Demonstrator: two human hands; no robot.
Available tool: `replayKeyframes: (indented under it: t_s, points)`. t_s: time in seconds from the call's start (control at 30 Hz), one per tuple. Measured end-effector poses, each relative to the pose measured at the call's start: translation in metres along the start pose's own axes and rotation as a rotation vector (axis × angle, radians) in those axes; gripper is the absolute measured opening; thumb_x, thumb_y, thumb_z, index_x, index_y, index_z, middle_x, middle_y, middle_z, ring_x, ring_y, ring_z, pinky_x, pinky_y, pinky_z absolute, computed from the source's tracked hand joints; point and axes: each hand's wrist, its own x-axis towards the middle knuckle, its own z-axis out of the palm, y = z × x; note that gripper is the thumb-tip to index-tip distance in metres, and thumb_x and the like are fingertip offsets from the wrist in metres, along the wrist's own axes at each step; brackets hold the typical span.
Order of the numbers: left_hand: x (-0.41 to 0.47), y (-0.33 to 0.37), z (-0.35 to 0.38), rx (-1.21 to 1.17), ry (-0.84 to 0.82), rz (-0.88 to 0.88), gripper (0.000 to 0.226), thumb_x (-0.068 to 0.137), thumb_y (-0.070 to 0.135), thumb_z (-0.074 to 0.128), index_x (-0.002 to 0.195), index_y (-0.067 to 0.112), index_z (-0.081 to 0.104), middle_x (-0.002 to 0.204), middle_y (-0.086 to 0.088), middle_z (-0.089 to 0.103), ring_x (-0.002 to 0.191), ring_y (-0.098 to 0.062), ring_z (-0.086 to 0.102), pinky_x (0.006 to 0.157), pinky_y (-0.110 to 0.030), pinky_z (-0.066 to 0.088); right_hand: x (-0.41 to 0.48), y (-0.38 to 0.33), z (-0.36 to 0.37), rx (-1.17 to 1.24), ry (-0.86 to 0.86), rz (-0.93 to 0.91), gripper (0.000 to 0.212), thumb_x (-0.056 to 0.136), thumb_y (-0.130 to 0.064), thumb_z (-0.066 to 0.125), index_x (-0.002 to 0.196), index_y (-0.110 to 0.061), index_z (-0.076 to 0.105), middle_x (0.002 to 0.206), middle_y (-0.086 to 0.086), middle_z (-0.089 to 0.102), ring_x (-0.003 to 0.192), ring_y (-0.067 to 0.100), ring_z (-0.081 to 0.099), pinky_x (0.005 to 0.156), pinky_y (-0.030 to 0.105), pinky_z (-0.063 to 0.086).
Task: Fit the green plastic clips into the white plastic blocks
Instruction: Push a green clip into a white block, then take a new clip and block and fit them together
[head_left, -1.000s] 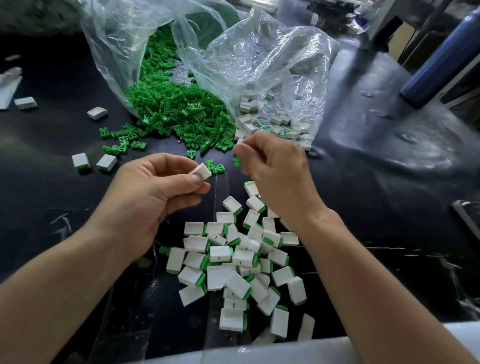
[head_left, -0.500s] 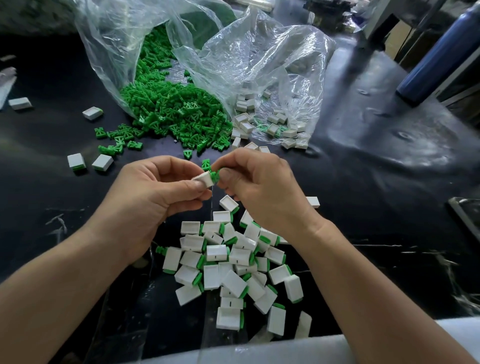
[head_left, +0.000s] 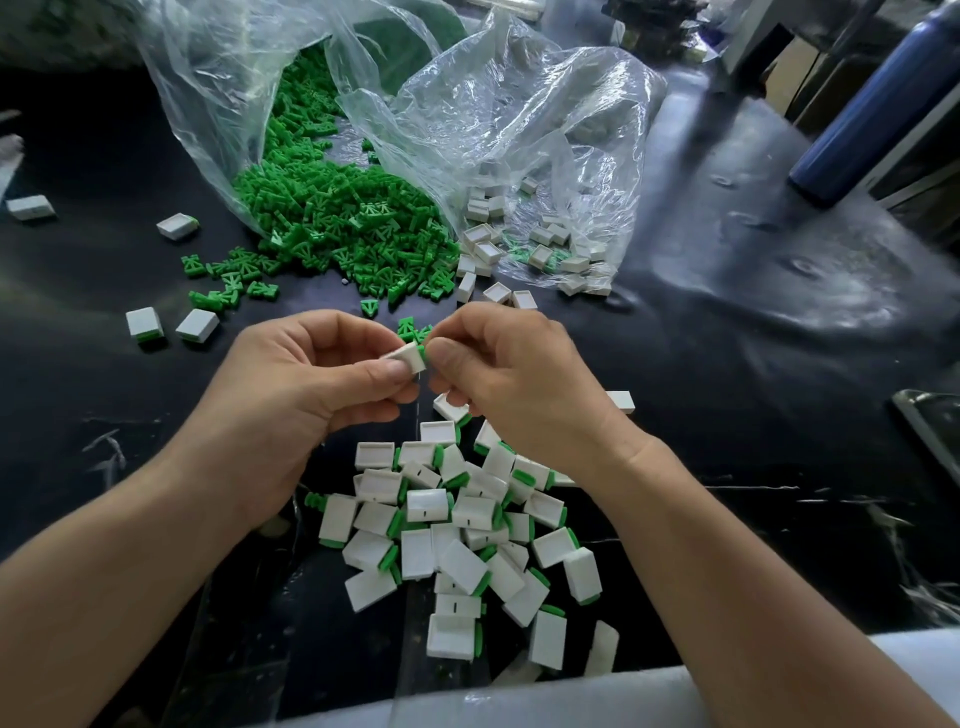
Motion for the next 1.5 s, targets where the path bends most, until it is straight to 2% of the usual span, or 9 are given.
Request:
replayKeyframes:
  t_s: [0.13, 0.33, 0.5, 0.87, 1.0, 1.17, 1.27, 1.33, 1.5]
  points:
    - [0.0003, -0.0002, -0.0007, -0.006, -0.005, -0.005, 0.017, 0.048, 0.018, 0.071, 0.064, 0.013, 0.070, 0.068, -0.007, 0.071, 0.059, -0.013, 0.068, 0.050, -0.017, 0.051, -0.0016, -0.0023, 0.0007, -0.118, -0.057, 0.028, 0.015, 0.093, -0.025, 0.051, 0.079, -0.020, 0.055, 0.077, 0.006, 0.064, 0.072, 0.020, 0.056, 0.068, 0.035, 0.045]
    - [-0.0003, 0.0025, 0.0003, -0.028, -0.004, 0.000, 0.023, 0.052, 0.015, 0.069, 0.074, 0.008, 0.066, 0.066, -0.005, 0.070, 0.059, -0.012, 0.068, 0.051, -0.017, 0.051, -0.0014, -0.0039, 0.0005, -0.074, -0.032, 0.062, 0.024, 0.093, -0.031, 0.051, 0.071, -0.021, 0.055, 0.069, 0.000, 0.064, 0.066, 0.016, 0.057, 0.066, 0.032, 0.045]
    - [-0.0012, 0.0033, 0.0015, -0.019, -0.026, -0.052, 0.022, 0.057, 0.014, 0.066, 0.077, 0.005, 0.066, 0.069, -0.009, 0.072, 0.058, -0.013, 0.068, 0.050, -0.017, 0.052, -0.0028, -0.0041, 0.0026, -0.025, -0.051, 0.030, 0.024, 0.095, -0.021, 0.047, 0.071, -0.023, 0.049, 0.067, -0.009, 0.055, 0.065, 0.010, 0.049, 0.064, 0.026, 0.041]
    - [-0.0022, 0.0050, 0.0019, 0.037, 0.012, -0.002, 0.019, 0.056, 0.018, 0.066, 0.072, 0.010, 0.070, 0.065, -0.007, 0.071, 0.053, -0.012, 0.065, 0.049, -0.017, 0.052, -0.0046, -0.0062, 0.0013, -0.081, -0.051, -0.022, 0.023, 0.095, -0.018, 0.044, 0.073, -0.016, 0.047, 0.065, -0.003, 0.052, 0.063, 0.012, 0.043, 0.064, 0.030, 0.036]
    - [-0.0035, 0.0052, 0.0021, 0.069, -0.008, 0.003, 0.017, 0.052, 0.019, 0.068, 0.066, 0.012, 0.072, 0.064, -0.008, 0.070, 0.052, -0.012, 0.064, 0.048, -0.017, 0.051, -0.0061, -0.0064, -0.0015, -0.185, -0.089, -0.063, 0.019, 0.095, -0.016, 0.044, 0.079, -0.008, 0.051, 0.075, 0.011, 0.059, 0.071, 0.024, 0.048, 0.069, 0.041, 0.040]
    - [-0.0026, 0.0040, 0.0013, 0.114, -0.023, 0.018, 0.017, 0.052, 0.022, 0.069, 0.065, 0.013, 0.074, 0.064, -0.007, 0.071, 0.052, -0.011, 0.064, 0.047, -0.016, 0.051, -0.0063, -0.0078, 0.0009, -0.203, -0.101, -0.070, 0.021, 0.096, -0.018, 0.043, 0.078, -0.009, 0.049, 0.078, 0.013, 0.059, 0.074, 0.028, 0.049, 0.069, 0.042, 0.040]
    - [-0.0025, 0.0049, 0.0001, 0.116, -0.035, 0.023, 0.016, 0.050, 0.024, 0.069, 0.065, 0.020, 0.076, 0.062, -0.006, 0.070, 0.050, -0.010, 0.063, 0.047, -0.016, 0.050, -0.0058, -0.0078, 0.0045, -0.184, -0.071, -0.058, 0.022, 0.096, -0.018, 0.042, 0.075, -0.013, 0.044, 0.074, 0.010, 0.057, 0.071, 0.025, 0.047, 0.066, 0.039, 0.038]
    - [-0.0033, 0.0060, -0.0010, 0.141, -0.048, 0.029, 0.015, 0.052, 0.022, 0.069, 0.064, 0.018, 0.075, 0.061, -0.007, 0.070, 0.049, -0.010, 0.063, 0.044, -0.015, 0.048, -0.0065, -0.0086, 0.0058, -0.210, -0.067, -0.089, 0.023, 0.096, -0.016, 0.043, 0.073, -0.015, 0.041, 0.069, 0.006, 0.053, 0.068, 0.025, 0.045, 0.064, 0.039, 0.035]
    - [-0.0074, 0.0080, -0.0016, 0.312, -0.086, 0.112, 0.015, 0.058, 0.019, 0.069, 0.071, 0.012, 0.072, 0.060, -0.011, 0.068, 0.046, -0.009, 0.060, 0.044, -0.015, 0.048, -0.0072, -0.0094, 0.0026, -0.444, -0.134, -0.233, 0.018, 0.094, -0.012, 0.044, 0.078, -0.015, 0.038, 0.072, -0.001, 0.042, 0.072, 0.026, 0.044, 0.068, 0.041, 0.034]
